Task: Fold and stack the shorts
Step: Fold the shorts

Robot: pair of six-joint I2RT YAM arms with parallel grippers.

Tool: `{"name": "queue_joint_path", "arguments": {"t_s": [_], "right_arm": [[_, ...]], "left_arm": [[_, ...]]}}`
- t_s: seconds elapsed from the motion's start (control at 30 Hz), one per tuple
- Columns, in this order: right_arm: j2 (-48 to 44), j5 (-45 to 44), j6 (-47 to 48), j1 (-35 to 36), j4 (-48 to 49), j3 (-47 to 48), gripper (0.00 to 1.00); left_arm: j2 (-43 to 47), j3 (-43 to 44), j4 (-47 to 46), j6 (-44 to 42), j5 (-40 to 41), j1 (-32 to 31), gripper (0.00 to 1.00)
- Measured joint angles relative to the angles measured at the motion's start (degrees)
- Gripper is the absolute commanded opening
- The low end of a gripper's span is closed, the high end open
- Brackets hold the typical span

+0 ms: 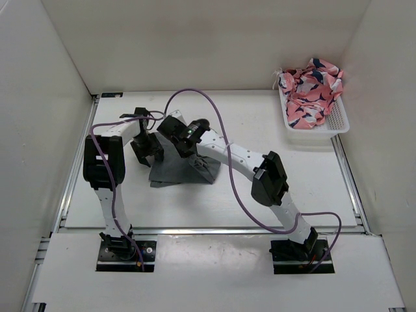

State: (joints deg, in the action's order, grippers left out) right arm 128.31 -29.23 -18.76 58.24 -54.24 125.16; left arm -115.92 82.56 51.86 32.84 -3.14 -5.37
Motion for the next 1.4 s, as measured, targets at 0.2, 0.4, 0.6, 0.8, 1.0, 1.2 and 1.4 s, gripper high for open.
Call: {"name": "queue_joint_path", "arguments": {"t_s": [0.2, 0.4, 0.6, 0.8, 1.0, 1.2, 1.4], "right_arm": [[1.05, -0.37, 0.57, 0.39, -1.27, 2.40, 0.00], [1.03, -0.55, 1.44, 0.39, -1.55, 2.58, 0.00], [1.09, 0.17, 3.17, 0.39, -2.78, 7.78, 0.00], [2.43, 1.64, 4.33, 0.74, -2.62, 15.10, 0.00], [6.14, 3.96, 4.72, 1.05, -1.81, 17.64, 0.00], [8.90, 8.26, 6.16, 1.07, -0.92, 17.57, 0.58], [8.48, 13.60, 8.33, 1.81, 4.52, 15.78, 0.90]], "left_arm": [[0.02, -0.11, -0.04, 0.00, 0.02, 0.37, 0.70], [0.02, -0.13, -0.04, 0.00, 0.00, 0.44, 0.68], [0.04, -0.17, -0.04, 0.22, 0.07, 0.57, 0.68], [0.09, -0.24, -0.04, 0.26, 0.04, 0.68, 0.68], [0.72, -0.76, -0.24, 0.07, 0.07, 0.96, 0.91], [3.78, -0.37, 1.88, -1.09, -1.03, 5.79, 1.00], [9.05, 5.09, 5.16, -1.88, -1.90, 12.13, 1.00]]}}
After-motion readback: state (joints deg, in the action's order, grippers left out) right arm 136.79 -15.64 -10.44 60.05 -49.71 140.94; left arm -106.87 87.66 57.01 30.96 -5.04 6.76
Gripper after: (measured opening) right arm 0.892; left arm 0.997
